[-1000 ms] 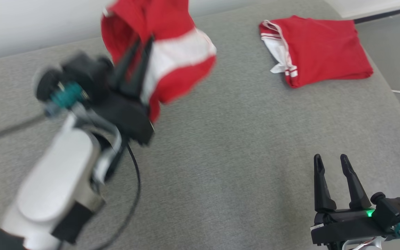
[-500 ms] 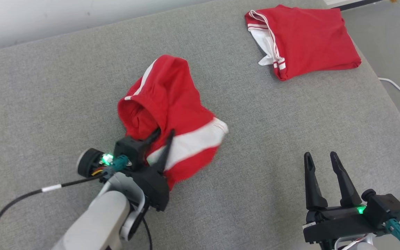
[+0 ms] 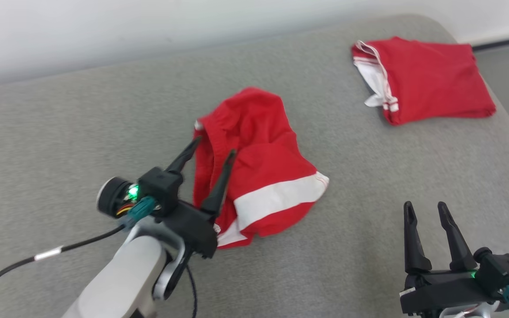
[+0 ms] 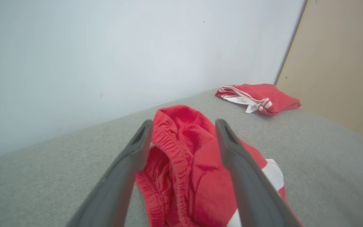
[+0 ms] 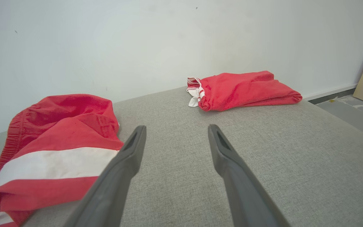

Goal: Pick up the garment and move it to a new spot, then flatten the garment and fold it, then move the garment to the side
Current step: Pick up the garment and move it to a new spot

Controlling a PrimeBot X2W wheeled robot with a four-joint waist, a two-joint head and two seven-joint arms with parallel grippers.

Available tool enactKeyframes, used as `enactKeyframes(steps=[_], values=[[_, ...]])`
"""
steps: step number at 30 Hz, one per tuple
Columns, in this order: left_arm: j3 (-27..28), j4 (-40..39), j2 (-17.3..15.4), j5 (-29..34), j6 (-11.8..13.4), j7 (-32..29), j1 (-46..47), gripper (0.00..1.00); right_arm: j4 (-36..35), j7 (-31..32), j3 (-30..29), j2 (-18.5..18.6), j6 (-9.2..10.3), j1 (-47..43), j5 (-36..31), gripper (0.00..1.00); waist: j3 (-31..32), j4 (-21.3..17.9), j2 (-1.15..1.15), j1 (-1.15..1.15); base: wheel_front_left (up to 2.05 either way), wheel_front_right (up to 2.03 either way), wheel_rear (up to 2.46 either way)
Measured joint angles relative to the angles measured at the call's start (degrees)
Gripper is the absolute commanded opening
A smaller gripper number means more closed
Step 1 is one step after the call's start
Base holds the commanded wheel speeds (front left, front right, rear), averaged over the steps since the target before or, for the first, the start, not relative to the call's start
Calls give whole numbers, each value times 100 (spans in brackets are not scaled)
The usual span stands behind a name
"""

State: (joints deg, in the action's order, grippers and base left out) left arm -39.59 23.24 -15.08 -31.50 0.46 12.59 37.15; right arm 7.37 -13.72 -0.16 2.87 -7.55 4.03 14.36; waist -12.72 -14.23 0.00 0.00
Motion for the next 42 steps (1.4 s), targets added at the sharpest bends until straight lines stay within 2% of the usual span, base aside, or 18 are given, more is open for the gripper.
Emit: enactKeyframes(steps=[13,18,21,26,32,35,42], values=[[524,-413,-825,-77,368,197,-1077,100,-211,290,-283,0,0,-314,-132,100,721,816,0,-1,0,0,0],[1094,-873,-1082,7,612,242,-1666,100,-308,357,-357,1,0,-457,-135,100,992,1049,0,-1,0,0,0],[1521,-1213,-1131,122,670,245,-2045,100,-358,400,-389,0,0,-547,-136,100,1135,1160,0,-1,0,0,0],[2230,-1681,-1067,344,690,245,-2709,100,-441,465,-424,0,0,-632,-141,100,1305,1291,0,-1,0,0,0],[3095,-2093,-760,658,550,245,-3343,100,-515,486,-458,1,0,-717,-165,100,1386,1331,0,0,0,0,0],[3479,-2221,-543,867,416,245,-3576,100,-511,461,-468,2,0,-748,-165,100,1388,1326,0,0,0,0,0],[4084,-2286,-112,1284,-114,245,-4011,100,-445,413,-448,1,0,-762,-164,100,1389,1297,0,0,0,0,0]])
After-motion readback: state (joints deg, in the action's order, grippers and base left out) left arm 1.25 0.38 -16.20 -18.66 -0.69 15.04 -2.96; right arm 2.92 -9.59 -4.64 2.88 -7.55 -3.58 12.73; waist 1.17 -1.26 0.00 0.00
